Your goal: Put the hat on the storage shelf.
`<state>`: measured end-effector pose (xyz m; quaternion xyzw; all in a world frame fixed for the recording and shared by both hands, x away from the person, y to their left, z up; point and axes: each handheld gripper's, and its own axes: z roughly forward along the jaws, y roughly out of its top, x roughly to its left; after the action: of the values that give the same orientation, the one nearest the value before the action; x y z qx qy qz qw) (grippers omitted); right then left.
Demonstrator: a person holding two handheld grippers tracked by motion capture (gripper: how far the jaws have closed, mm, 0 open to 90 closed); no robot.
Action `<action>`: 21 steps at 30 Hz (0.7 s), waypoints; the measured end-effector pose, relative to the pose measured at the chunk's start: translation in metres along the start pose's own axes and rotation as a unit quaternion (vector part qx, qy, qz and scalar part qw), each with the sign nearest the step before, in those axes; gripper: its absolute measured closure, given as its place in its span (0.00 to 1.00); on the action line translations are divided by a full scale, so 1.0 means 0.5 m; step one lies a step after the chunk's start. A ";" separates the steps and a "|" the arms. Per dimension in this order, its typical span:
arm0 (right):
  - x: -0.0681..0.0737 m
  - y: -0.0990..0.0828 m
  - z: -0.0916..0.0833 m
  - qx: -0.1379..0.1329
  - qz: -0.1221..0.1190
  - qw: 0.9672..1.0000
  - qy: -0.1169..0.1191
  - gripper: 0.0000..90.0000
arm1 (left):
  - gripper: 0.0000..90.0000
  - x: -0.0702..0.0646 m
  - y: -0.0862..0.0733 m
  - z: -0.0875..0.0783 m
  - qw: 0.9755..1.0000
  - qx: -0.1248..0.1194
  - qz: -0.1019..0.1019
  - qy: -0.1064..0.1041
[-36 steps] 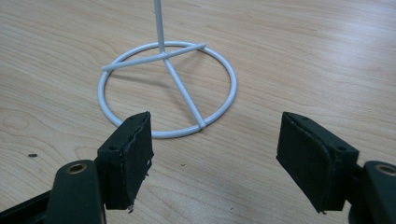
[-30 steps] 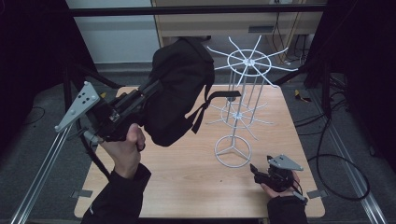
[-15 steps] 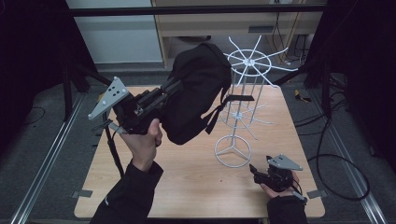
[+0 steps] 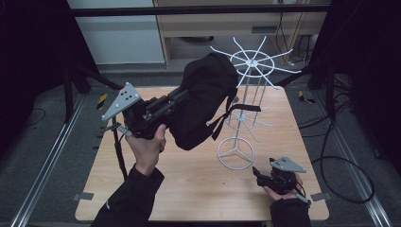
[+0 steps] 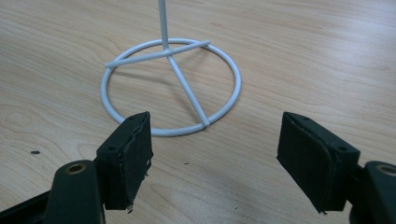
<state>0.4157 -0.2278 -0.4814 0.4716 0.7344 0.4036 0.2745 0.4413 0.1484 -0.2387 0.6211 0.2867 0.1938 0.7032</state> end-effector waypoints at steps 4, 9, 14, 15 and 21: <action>0.000 0.000 0.000 0.002 -0.001 1.000 -0.001 0.29 | 0.86 0.004 -0.010 0.002 1.000 0.017 0.003 0.003; 0.000 -0.001 0.001 0.003 0.000 1.000 -0.001 0.29 | 0.86 0.007 -0.024 0.007 0.999 0.038 0.006 0.009; 0.000 -0.001 0.001 0.004 0.002 1.000 -0.001 0.29 | 0.85 0.006 -0.036 0.016 0.998 0.055 0.012 0.013; 0.000 -0.001 0.001 0.004 0.002 1.000 0.000 0.29 | 0.85 0.006 -0.039 0.017 0.998 0.056 0.012 0.013; 0.000 -0.002 0.002 0.005 -0.002 1.000 0.000 0.29 | 0.84 0.003 -0.048 0.026 0.998 0.067 0.016 0.012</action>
<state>0.4161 -0.2278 -0.4825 0.4715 0.7373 0.3992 0.2734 0.4488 0.1360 -0.2620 0.6688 0.2972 0.1932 0.6535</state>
